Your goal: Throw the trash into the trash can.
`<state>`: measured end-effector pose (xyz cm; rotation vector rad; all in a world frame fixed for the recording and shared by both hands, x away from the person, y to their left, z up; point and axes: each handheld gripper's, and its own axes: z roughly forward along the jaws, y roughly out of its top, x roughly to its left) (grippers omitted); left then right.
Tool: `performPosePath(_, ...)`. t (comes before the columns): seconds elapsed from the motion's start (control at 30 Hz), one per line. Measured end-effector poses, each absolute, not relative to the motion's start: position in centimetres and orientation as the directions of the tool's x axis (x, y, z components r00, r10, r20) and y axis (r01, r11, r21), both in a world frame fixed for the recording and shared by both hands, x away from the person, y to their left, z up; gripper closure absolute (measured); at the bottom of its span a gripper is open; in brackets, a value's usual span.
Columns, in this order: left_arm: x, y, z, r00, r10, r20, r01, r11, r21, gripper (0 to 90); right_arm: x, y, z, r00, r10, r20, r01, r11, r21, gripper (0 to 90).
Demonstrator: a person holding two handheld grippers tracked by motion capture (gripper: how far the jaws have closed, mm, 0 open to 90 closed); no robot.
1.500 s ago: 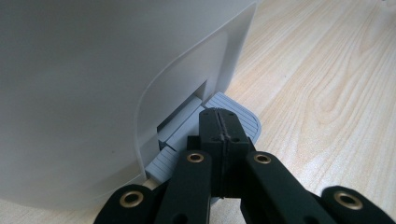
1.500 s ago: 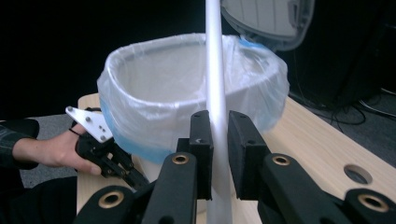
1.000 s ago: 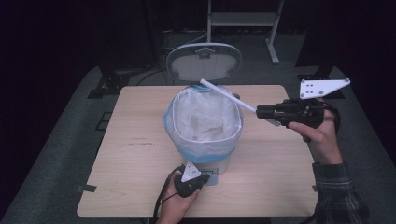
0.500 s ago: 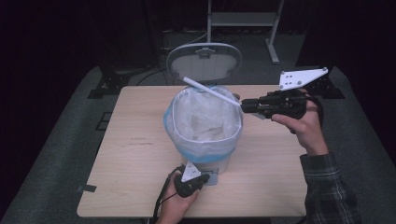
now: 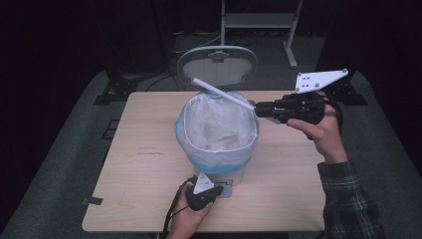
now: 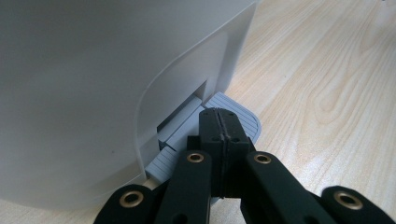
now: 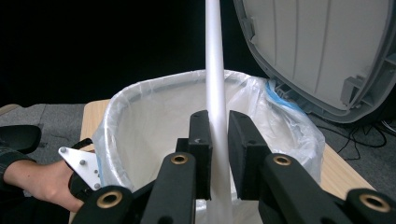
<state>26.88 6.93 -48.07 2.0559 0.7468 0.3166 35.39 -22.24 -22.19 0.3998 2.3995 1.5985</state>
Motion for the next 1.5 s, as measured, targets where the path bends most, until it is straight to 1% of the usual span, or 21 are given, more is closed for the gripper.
performPosePath(1.0,26.88,6.93,-48.07,0.785,0.617,-0.057,0.387,-0.416,0.823,90.0,35.34,-21.64,-21.88,-0.937,0.346,-0.055,0.084,0.375,0.923,78.3)
performPosePath(1.5,26.87,6.93,-48.06,0.785,0.617,-0.058,0.388,-0.416,0.822,90.0,34.94,-22.58,-22.44,-0.931,0.361,-0.053,0.093,0.373,0.923,77.6)
